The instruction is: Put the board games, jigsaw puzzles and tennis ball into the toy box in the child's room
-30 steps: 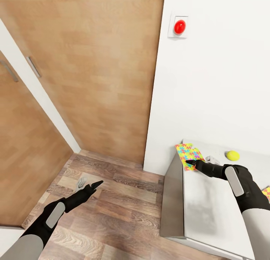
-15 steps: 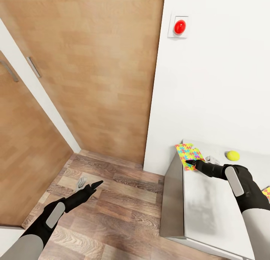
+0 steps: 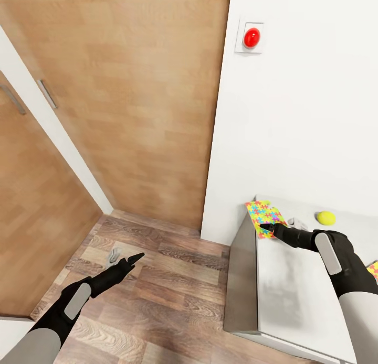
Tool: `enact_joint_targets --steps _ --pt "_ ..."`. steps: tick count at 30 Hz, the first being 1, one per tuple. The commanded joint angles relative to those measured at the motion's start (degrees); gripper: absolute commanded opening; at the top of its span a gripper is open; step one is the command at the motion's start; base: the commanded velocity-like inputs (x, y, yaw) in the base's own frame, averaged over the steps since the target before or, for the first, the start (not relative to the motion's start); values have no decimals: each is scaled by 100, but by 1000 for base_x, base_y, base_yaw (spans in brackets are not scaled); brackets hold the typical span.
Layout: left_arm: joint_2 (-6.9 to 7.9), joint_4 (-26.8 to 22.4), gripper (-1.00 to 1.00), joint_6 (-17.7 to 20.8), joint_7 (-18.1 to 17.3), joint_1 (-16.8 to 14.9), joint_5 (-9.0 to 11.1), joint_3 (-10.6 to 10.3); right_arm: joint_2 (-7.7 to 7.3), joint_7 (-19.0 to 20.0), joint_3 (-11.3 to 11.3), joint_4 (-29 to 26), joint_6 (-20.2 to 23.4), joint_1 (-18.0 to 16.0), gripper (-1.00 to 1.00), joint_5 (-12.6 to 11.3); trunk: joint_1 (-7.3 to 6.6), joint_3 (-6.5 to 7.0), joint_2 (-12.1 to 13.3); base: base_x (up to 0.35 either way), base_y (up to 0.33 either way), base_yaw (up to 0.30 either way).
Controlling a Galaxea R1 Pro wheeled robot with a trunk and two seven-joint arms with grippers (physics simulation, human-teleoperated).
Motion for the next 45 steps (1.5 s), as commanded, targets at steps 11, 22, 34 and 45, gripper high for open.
enact_joint_targets --steps 11,22,34,45 --pt "-1 -6 100 45 -11 -3 31 6 7 57 -20 -638 51 8 100 51 3 -9 -10 0 0 0" --pt "-1 -6 100 45 -16 -3 31 5 10 58 -21 -815 60 15 100 55 3 -9 -10 0 0 60" --pt "-1 -8 100 45 -17 -3 31 5 10 58 -22 -846 61 20 100 55 3 -9 -10 0 0 166" --pt "-7 -6 100 45 -17 -3 31 -19 8 155 -27 -1026 61 119 100 40 3 -9 -10 0 0 37"
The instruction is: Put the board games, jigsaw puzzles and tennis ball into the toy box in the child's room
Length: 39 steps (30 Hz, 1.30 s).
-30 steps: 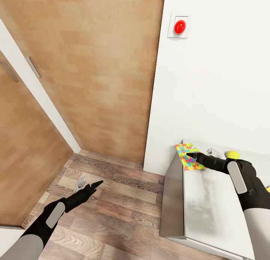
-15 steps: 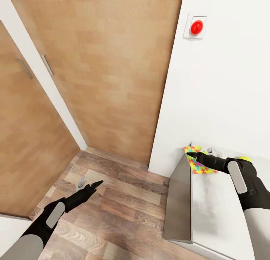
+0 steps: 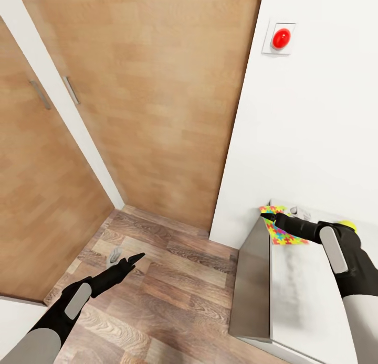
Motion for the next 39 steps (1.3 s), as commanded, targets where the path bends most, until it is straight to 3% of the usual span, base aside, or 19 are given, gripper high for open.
enact_joint_targets --steps 1,4,10,12,13,15,16,20,33,39 --pt "-1 1 100 45 -8 -3 31 9 0 121 -11 -121 24 67 100 45 3 -9 -10 0 0 13" --pt "-7 1 100 45 -5 -3 31 -25 -1 210 -12 -261 21 158 100 47 3 -9 -10 0 0 11" --pt "-27 -11 100 45 -3 -3 31 -129 -4 578 -114 -933 -1 716 100 54 3 -9 -10 0 0 6" --pt "-38 -19 100 45 -5 -3 31 -178 -5 695 -327 -1224 -32 964 100 56 3 -9 -10 0 0 3" --pt "-38 -19 100 45 -5 -3 31 -178 -5 695 -327 -1224 -32 964 100 56 3 -9 -10 0 0 3" --pt "-44 -34 100 45 -6 -3 31 -221 -5 772 -608 -1415 -139 1146 100 57 3 -9 -10 0 0 2" --pt "-44 -34 100 45 -6 -3 31 -221 -5 772 -608 -1415 -139 1146 100 57 3 -9 -10 0 0 2" --pt "-50 -48 100 45 -7 -3 31 -261 -6 858 -998 -1615 -540 1347 100 66 3 -9 -10 0 0 1" --pt "-50 -59 100 45 -19 -3 35 -267 -6 1044 -1252 -1788 -890 1691 100 75 3 -9 -10 0 0 0" --pt "-49 -52 100 45 -23 -3 38 -258 -6 1550 -1321 -1822 -935 1767 100 76 3 -9 -10 0 0 0"
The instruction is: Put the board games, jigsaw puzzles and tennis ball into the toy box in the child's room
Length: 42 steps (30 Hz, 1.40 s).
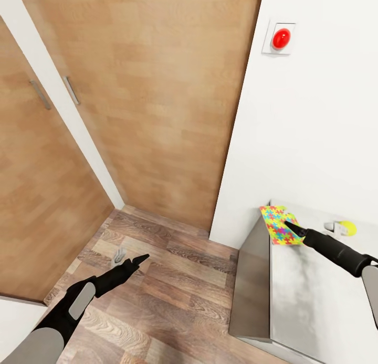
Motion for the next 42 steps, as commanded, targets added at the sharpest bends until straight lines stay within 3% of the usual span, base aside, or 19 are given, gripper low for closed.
enact_joint_targets --steps 1,2,5,14,16,18,19,21,22,24,33,42 --pt "0 2 100 45 -8 -3 32 11 -1 189 -20 -8 31 14 100 -13 3 -9 -10 0 0 0" --pt "0 2 100 45 -8 -3 32 11 -1 189 -20 -8 31 14 100 -13 3 -9 -10 0 0 0" --pt "0 4 100 48 -9 -3 32 11 -5 691 -47 -27 15 67 100 1 3 -9 -10 0 0 0" --pt "0 6 100 50 -10 -3 33 10 -66 1384 -143 -43 4 173 100 15 3 -9 -10 0 0 -34" --pt "1 6 100 49 -10 -3 33 10 -86 1501 -230 -46 3 190 100 16 3 -9 -10 0 0 -137" --pt "1 6 100 48 -12 -3 33 10 -115 1708 -514 -50 3 213 100 16 3 -9 -10 0 0 -177" --pt "1 6 100 48 -12 -3 33 10 -115 1708 -514 -50 3 213 100 16 3 -9 -10 0 0 -188" --pt "1 6 100 50 -11 -3 33 10 -136 1898 -849 -53 5 228 100 18 3 -9 -10 0 0 -214" --pt "1 6 100 50 -11 -3 33 10 -136 1898 -849 -53 5 228 100 18 3 -9 -10 0 0 -221" --pt "1 10 100 51 -11 -3 33 10 -148 2084 -1098 -53 6 238 100 19 3 -9 -10 0 0 -238" --pt "1 14 100 53 -15 -3 33 10 -167 2444 -1431 -56 7 254 100 20 3 -9 -10 0 0 -258" --pt "1 15 100 54 -21 -3 33 10 -169 2543 -1518 -57 7 261 100 33 3 -9 -10 0 0 -240"
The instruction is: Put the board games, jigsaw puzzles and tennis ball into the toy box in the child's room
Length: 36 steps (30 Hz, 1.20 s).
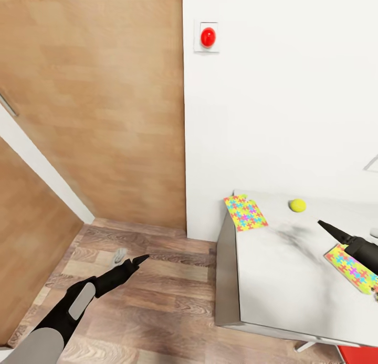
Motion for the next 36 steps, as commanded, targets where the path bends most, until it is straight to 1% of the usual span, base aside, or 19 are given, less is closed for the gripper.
enact_joint_targets --steps 1,10,14,29,34,36 --pt "0 -1 100 45 -8 -2 31 10 0 8 -3 1 34 -6 100 -18 3 -9 -10 0 0 -155" --pt "0 -1 100 41 -17 -2 31 10 2 34 -26 1 34 -4 100 79 3 -9 -10 6 0 -74" --pt "0 -1 100 39 -28 -2 31 7 2 38 -30 2 34 -5 100 121 3 -9 -10 109 0 -26" --pt "0 4 100 37 -52 -2 26 0 2 42 -34 2 39 -5 100 174 3 -9 -10 262 0 -8" --pt "0 12 100 37 -51 -2 25 -7 2 42 -34 1 41 -4 100 177 3 -9 -10 166 0 -1" --pt "-3 14 100 33 -46 -2 22 -42 2 43 -31 1 44 -4 100 179 3 -9 -10 94 0 -1"
